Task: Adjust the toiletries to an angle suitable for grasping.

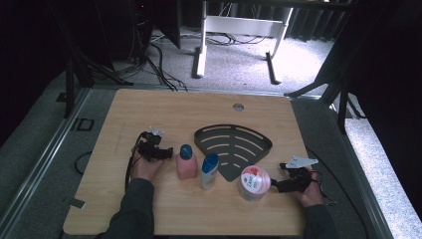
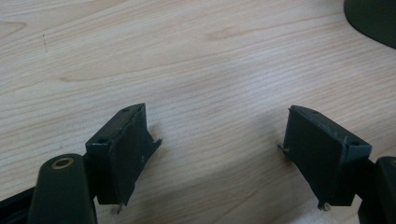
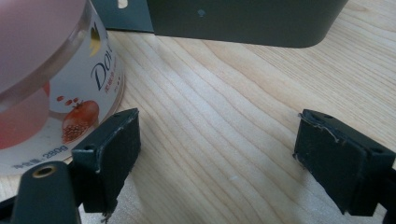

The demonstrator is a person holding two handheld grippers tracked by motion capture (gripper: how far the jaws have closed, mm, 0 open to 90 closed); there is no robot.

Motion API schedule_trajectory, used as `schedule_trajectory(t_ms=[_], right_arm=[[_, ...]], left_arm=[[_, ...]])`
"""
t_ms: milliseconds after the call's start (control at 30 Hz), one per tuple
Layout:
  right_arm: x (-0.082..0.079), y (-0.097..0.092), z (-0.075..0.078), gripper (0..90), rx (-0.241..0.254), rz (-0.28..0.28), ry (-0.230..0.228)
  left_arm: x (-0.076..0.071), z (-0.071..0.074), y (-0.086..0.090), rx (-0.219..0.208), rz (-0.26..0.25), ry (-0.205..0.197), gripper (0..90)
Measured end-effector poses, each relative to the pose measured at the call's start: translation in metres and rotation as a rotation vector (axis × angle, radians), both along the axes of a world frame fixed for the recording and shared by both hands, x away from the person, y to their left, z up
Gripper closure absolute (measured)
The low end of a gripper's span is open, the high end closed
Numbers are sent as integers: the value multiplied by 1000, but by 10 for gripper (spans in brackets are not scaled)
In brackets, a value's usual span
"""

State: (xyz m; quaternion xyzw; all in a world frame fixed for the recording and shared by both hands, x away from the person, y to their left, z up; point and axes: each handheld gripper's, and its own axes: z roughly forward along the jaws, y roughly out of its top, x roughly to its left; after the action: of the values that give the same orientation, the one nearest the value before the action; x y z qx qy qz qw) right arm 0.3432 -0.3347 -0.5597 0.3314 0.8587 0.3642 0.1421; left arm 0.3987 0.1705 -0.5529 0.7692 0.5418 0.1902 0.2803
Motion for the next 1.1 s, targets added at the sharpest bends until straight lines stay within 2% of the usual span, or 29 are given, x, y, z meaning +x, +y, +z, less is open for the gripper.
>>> schedule_trajectory(t_ms=[100, 167, 200, 267, 433, 533, 600, 667, 833, 967, 1100], right_arm=[[0, 0, 0, 141, 0, 0, 0], [0, 0, 0, 141, 0, 0, 0], [0, 0, 0, 141, 0, 0, 0], [0, 0, 0, 141, 0, 0, 0], [0, 0, 0, 141, 0, 0, 0], [0, 0, 0, 141, 0, 0, 0], [0, 0, 0, 141, 0, 0, 0], [0, 0, 0, 141, 0, 0, 0], [0, 0, 0, 141, 0, 0, 0], [0, 0, 0, 140, 0, 0, 0], [0, 0, 0, 139, 0, 1, 0]], left_arm=[[-1, 2, 1, 5, 8, 11, 248], [-2, 4, 4, -15, 4, 5, 398], [-3, 5, 6, -42, -6, 4, 394], [-5, 9, 9, -68, -11, -9, 410], [-9, 15, 12, -84, -7, -22, 397], [-10, 15, 11, -73, -10, -23, 420], [-11, 17, 10, -78, -28, -27, 451], [-14, 22, 7, -68, -37, -49, 470], [-22, 33, 3, -80, -70, -99, 525], [-26, 38, 1, -60, -90, -125, 533], [-27, 39, 1, -60, -100, -119, 540]])
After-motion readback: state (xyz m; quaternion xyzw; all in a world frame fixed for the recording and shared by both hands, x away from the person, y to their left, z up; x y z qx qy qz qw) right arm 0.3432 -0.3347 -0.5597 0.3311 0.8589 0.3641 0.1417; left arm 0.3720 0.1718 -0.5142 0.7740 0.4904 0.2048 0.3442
